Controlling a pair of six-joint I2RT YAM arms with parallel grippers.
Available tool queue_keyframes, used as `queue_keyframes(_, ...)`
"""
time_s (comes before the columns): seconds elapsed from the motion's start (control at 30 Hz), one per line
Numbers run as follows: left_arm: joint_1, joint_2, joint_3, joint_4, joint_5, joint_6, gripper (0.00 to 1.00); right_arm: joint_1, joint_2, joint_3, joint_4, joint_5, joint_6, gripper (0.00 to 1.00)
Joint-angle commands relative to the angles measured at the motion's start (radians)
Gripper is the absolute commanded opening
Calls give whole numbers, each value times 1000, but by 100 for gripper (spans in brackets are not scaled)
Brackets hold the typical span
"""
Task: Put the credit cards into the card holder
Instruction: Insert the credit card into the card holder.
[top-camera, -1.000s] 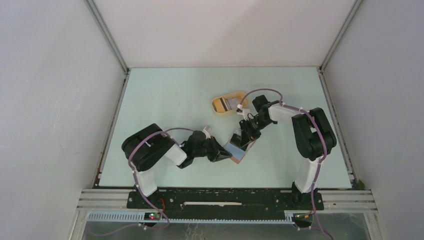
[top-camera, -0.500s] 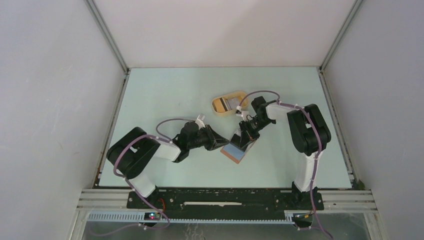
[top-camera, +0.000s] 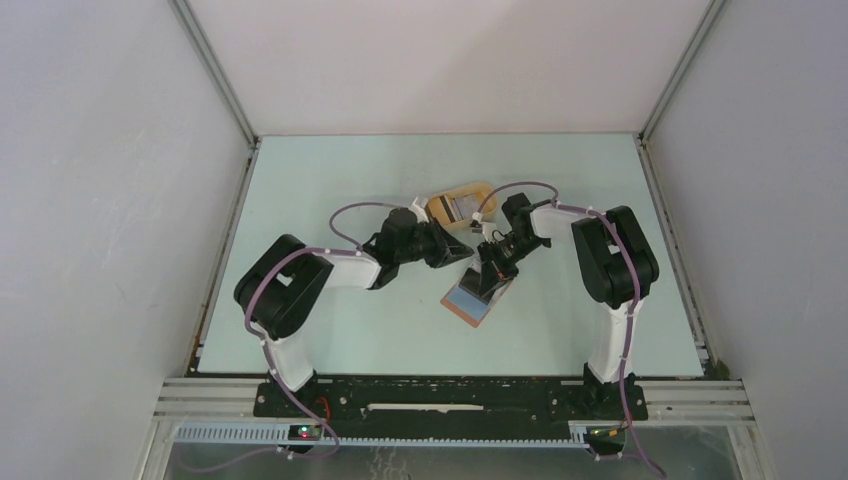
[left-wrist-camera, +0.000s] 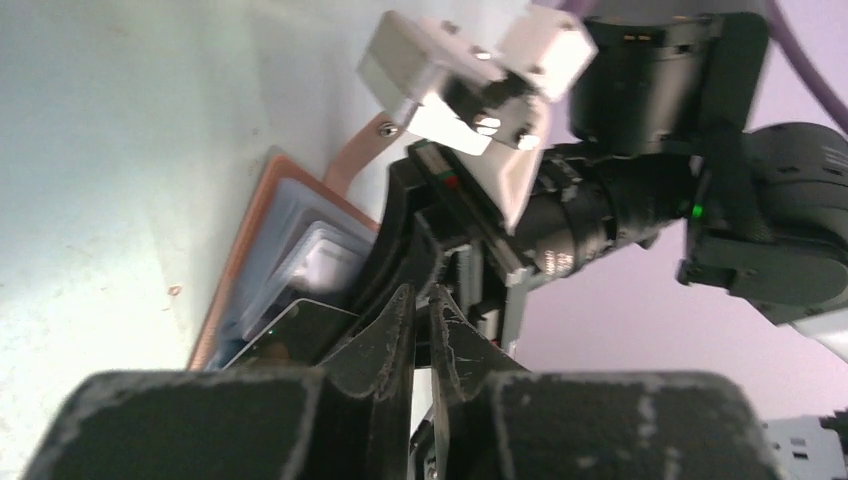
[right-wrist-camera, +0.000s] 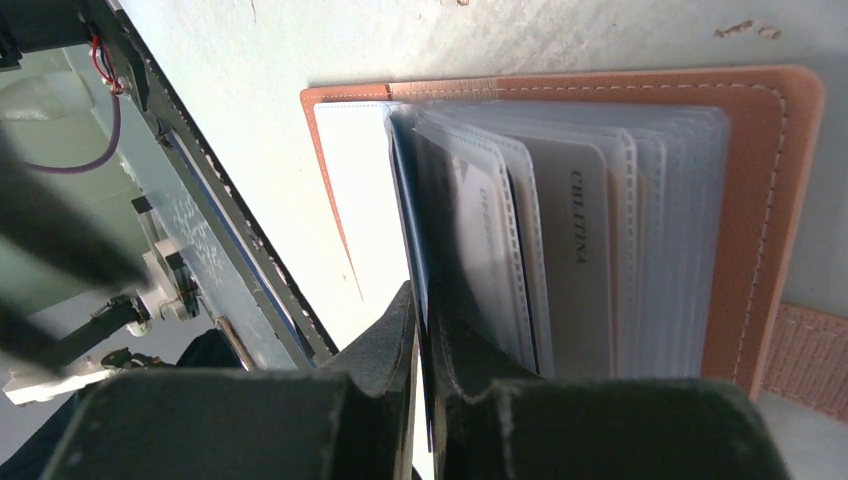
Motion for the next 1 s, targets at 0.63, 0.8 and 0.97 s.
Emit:
queue_keyframes(0.63,-67,130,236,-329,-75,47,10,2,8,23,-7,20,-14,14)
queue_keyframes(0.8,-83,143,254,-377,-72,59,9,5,8,23,-6,24,-12,15)
queue_keyframes(0.97,-98,135,280,-481,-87,103,9,6,1,22,-5,28,-12,17)
